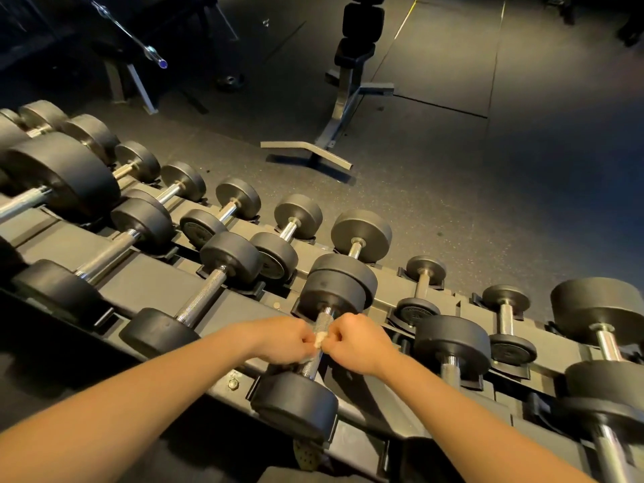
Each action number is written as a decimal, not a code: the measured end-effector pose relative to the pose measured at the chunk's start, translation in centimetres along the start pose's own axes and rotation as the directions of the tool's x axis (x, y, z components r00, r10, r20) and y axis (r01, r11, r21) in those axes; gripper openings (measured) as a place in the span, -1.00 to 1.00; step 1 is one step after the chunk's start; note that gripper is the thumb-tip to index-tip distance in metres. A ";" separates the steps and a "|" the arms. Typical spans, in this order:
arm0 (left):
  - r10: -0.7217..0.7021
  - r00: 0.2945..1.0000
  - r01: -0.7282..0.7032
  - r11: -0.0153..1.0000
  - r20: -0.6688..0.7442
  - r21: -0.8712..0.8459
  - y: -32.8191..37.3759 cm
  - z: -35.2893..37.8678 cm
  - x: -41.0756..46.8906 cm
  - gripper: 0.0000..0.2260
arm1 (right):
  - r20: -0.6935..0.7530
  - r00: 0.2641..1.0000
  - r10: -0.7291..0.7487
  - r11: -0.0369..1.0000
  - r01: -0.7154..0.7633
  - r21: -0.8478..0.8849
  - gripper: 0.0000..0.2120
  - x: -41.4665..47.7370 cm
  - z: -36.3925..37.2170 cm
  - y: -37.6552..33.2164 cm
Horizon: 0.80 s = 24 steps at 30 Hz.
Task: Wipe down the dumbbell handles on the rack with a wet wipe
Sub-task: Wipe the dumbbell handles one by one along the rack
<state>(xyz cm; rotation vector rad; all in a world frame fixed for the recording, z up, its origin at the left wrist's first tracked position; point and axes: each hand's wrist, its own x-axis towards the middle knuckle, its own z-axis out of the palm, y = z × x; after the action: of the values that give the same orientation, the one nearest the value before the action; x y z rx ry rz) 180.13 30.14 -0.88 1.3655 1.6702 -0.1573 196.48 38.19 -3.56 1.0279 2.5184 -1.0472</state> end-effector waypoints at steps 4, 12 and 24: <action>-0.130 0.895 0.026 0.970 -0.426 -0.241 -0.2 1.1 1.5 -0.73 | -0.241 0.968 0.073 0.974 -0.016 0.227 -0.83 -0.3 1.2 -0.2; -0.359 0.886 -0.025 0.595 -0.293 -0.803 -1.9 3.2 2.4 -0.83 | -0.237 0.971 0.003 0.998 0.013 0.068 -0.68 0.9 2.2 -1.5; -0.224 0.928 0.006 0.808 -0.299 -0.589 -1.6 3.7 -0.5 -0.87 | 0.088 0.975 -0.204 0.977 0.197 0.079 -0.88 0.6 1.0 -0.2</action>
<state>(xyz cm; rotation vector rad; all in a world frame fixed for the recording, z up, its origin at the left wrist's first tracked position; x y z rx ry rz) 180.92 26.91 -3.27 0.8465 1.8891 0.5322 195.84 37.70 -4.43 0.7317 2.5640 -1.2163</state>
